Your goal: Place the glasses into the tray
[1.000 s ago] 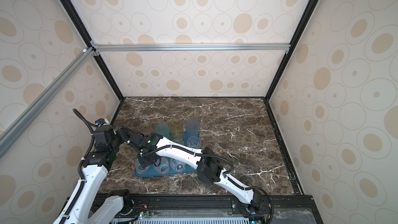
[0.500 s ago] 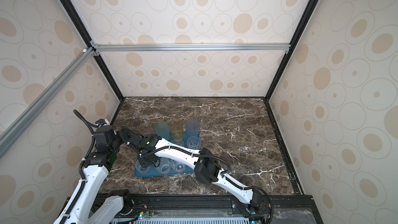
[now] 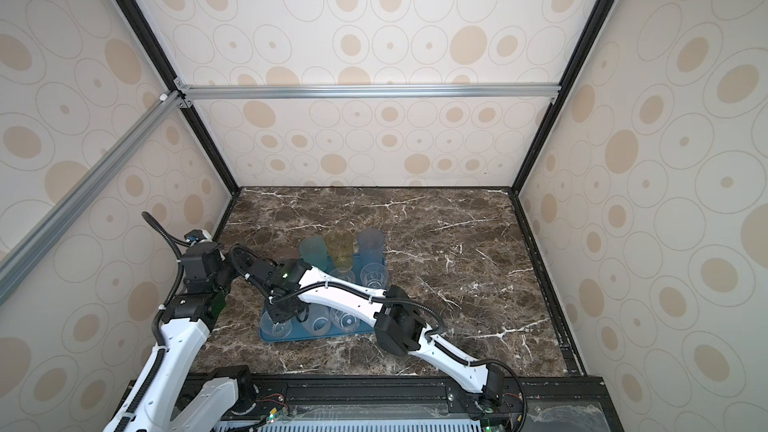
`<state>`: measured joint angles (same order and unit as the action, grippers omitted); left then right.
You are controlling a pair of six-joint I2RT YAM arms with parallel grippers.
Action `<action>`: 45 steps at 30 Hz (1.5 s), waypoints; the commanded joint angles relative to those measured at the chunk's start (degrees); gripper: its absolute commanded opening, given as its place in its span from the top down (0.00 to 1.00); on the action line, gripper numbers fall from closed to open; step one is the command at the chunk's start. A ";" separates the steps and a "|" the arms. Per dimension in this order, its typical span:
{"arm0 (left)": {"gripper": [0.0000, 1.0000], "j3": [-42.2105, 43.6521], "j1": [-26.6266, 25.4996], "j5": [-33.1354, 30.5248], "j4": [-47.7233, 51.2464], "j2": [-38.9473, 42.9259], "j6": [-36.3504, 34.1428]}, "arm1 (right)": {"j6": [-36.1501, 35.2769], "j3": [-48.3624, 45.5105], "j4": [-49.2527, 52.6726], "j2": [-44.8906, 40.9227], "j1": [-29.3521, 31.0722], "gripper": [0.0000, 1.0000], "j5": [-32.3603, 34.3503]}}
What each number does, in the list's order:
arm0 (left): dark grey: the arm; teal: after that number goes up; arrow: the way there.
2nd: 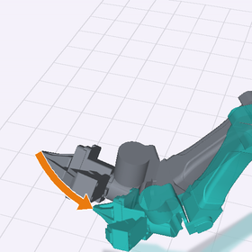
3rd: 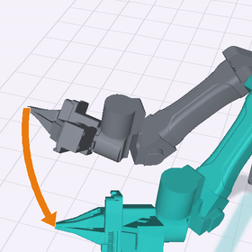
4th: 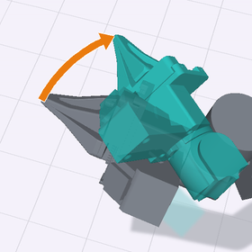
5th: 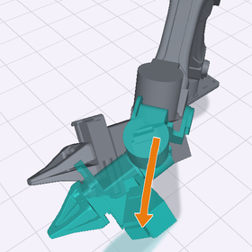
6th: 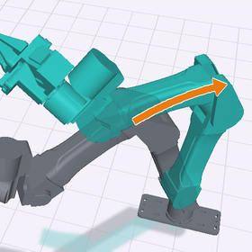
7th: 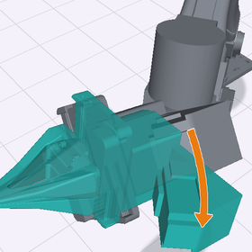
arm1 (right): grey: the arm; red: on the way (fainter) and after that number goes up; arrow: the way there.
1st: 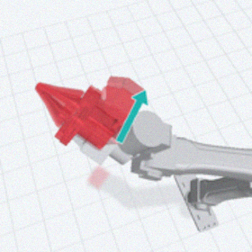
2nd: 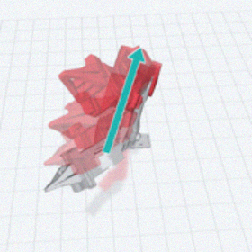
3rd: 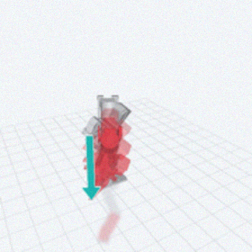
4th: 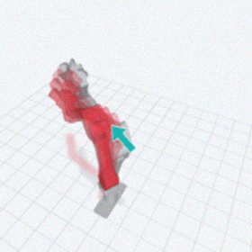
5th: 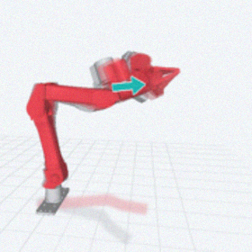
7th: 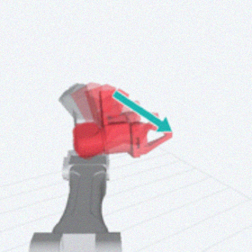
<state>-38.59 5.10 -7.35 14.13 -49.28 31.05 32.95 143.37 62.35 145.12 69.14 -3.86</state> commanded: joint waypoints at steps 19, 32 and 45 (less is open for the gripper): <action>0.16 -6.29 0.30 -10.06 2.59 1.26 -9.55 | -2.26 -20.07 -6.25 -29.77 -4.81 0.68 11.71; 0.20 -0.49 5.45 -5.49 5.48 0.76 -6.45 | 1.40 -64.59 -15.75 -59.78 -31.11 0.65 8.06; 0.20 6.12 8.96 4.34 3.40 0.36 -2.47 | 5.53 -84.62 -27.02 -57.33 -37.93 0.64 -10.13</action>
<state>-32.91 13.78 -4.97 18.44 -48.86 26.72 36.10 60.51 40.25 85.97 31.14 -8.67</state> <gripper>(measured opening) 0.802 0.358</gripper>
